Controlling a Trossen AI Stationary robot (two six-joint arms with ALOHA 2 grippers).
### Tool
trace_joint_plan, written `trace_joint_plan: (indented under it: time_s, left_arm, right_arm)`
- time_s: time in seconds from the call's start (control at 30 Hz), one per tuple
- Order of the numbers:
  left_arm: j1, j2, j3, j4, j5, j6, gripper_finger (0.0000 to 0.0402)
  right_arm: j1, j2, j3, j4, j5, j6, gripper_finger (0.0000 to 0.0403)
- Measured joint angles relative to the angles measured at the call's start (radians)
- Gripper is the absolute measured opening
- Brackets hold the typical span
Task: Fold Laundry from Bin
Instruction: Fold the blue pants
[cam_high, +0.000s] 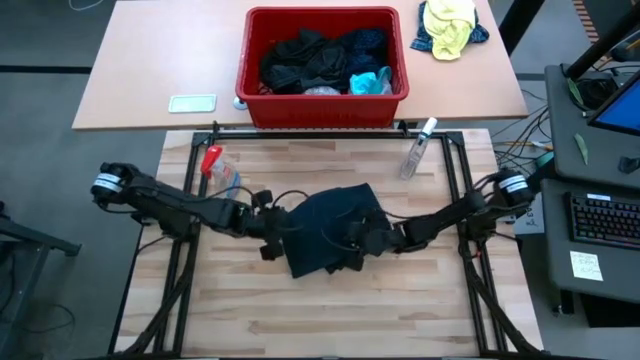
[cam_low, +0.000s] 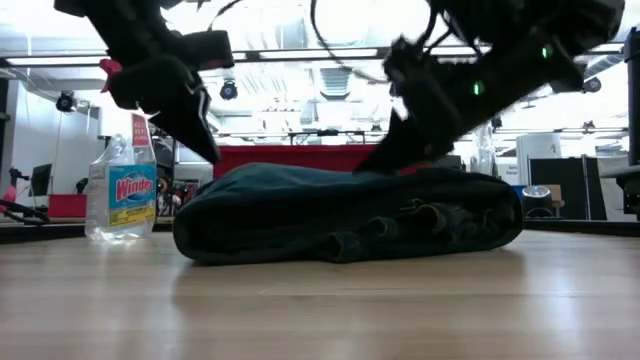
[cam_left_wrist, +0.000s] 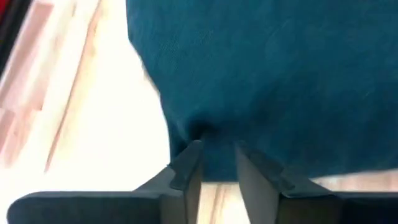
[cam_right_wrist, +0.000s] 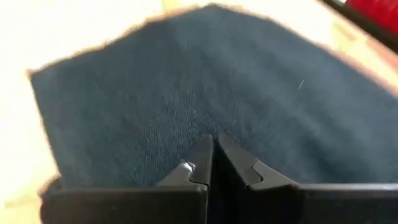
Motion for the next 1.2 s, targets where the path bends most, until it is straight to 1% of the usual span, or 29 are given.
trace_joint_plan:
  time_s: [0.13,0.23,0.3,0.33,0.43,0.5,0.57,0.63,0.67,0.77,0.87,1.0,1.03,1.2]
  left_arm:
    - [0.02,-0.013,-0.019,-0.023,0.054,0.0,0.0135]
    - [0.02,-0.013,-0.049,-0.005,0.057,0.0,0.017]
    - [0.025,-0.013,-0.076,0.039,0.056,0.0,0.0188]
    - [0.029,-0.013,-0.088,0.053,0.052,0.0,0.0195]
    - [0.039,-0.013,-0.104,0.062,-0.001,-0.004,0.0207]
    - [0.042,-0.013,-0.106,0.064,-0.034,0.003,0.0209]
    - [0.044,-0.013,-0.106,0.074,-0.043,0.024,0.0208]
    - [0.043,-0.013,-0.106,0.075,-0.033,0.038,0.0201]
    - [0.043,-0.013,-0.106,0.075,-0.009,0.043,0.0194]
    - [0.042,-0.013,-0.109,0.08,0.056,0.056,0.0159]
    - [0.042,-0.013,-0.125,0.099,0.066,0.065,0.0108]
    - [0.043,-0.013,-0.146,0.125,0.064,0.074,0.0021]
    - [0.041,-0.014,-0.15,0.124,0.063,0.069,0.0012]
    - [0.012,-0.026,-0.182,0.118,0.024,0.038,0.0002]
  right_arm:
    - [-0.006,0.072,0.003,0.018,0.004,0.051,0.0012]
    - [-0.007,0.103,0.003,0.031,0.009,0.074,0.0012]
    - [-0.008,0.113,0.002,0.042,0.009,0.076,0.0012]
    - [-0.008,0.117,0.002,0.053,0.009,0.077,0.0012]
    - [-0.009,0.118,0.002,0.068,0.009,0.076,0.0012]
    - [-0.009,0.118,0.002,0.068,0.008,0.076,0.0012]
    - [-0.009,0.119,0.002,0.067,0.008,0.079,0.0012]
    - [-0.011,0.121,0.002,0.066,0.006,0.091,0.0012]
    - [-0.013,0.121,0.002,0.066,0.004,0.099,0.0012]
    - [-0.019,0.121,0.002,0.065,-0.003,0.121,0.0012]
    - [-0.023,0.122,0.001,0.065,-0.005,0.128,0.0012]
    - [-0.026,0.122,0.001,0.063,-0.006,0.167,0.0012]
    - [-0.026,0.122,0.001,0.063,-0.006,0.174,0.0012]
    - [-0.032,0.122,0.001,0.048,-0.008,0.227,0.0012]
